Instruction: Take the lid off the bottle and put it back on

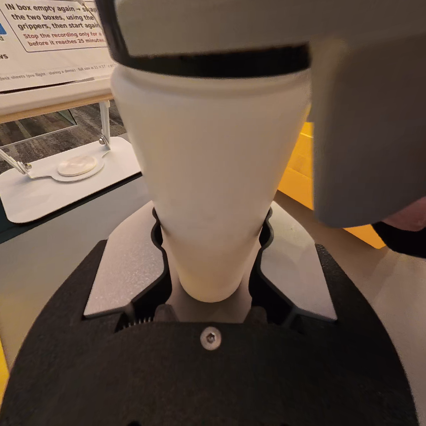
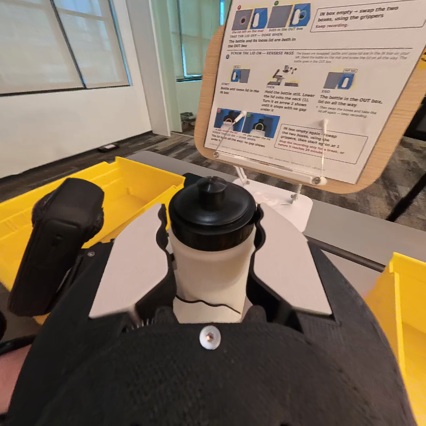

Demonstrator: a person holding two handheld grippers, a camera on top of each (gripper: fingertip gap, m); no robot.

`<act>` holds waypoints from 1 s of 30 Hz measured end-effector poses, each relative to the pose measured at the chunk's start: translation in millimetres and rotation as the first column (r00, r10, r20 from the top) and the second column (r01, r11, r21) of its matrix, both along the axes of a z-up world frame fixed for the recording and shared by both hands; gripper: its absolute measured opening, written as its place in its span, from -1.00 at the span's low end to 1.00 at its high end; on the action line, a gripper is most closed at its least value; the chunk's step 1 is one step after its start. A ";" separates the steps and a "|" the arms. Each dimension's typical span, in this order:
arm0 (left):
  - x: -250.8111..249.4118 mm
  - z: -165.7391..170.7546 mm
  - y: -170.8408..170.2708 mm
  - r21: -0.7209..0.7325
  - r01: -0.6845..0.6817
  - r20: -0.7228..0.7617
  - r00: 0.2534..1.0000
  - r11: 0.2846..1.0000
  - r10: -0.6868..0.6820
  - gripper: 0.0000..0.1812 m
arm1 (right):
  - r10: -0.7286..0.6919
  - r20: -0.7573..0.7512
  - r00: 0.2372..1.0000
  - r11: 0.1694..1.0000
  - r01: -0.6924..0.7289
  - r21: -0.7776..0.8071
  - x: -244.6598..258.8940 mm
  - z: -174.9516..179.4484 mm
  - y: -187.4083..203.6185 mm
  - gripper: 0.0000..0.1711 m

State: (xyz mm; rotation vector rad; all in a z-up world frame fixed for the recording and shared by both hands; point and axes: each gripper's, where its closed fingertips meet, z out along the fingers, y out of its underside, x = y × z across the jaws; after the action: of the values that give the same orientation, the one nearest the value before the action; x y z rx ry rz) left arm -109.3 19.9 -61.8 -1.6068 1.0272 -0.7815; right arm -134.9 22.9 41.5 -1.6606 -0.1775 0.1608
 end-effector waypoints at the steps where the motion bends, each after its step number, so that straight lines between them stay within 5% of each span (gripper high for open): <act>1: 0.5 -0.1 -0.2 0.002 0.001 -0.002 1.000 1.000 -0.001 -0.07 | 0.036 -0.013 0.999 0.999 -0.036 0.004 -0.4 0.2 -0.3 -0.10; 7: 0.8 -0.1 0.5 -0.002 0.003 0.003 1.000 1.000 -0.003 -0.07 | 0.222 -0.027 0.975 0.975 -0.222 -0.007 6.9 4.3 -1.0 0.05; 15: 1.0 -0.3 1.1 -0.012 0.014 0.012 1.000 1.000 -0.014 -0.07 | 0.322 0.032 0.946 0.946 -0.319 -0.063 1.9 -1.5 -3.5 -0.20; 22: -0.7 -0.3 3.1 -0.014 -0.007 0.008 1.000 1.000 0.007 -0.07 | 0.224 0.047 0.973 0.973 -0.221 -0.070 1.0 -1.8 -1.5 -0.19; 30: -4.3 0.2 7.4 -0.018 -0.029 0.012 0.999 0.999 0.030 -0.07 | -0.087 0.087 0.992 0.996 0.089 -0.017 -1.5 -1.7 3.0 -0.19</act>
State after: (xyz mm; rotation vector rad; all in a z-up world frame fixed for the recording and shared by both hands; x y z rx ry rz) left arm -113.6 27.3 -61.5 -1.6273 0.9883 -0.7816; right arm -136.4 25.8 39.8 -1.6945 -0.1681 0.0246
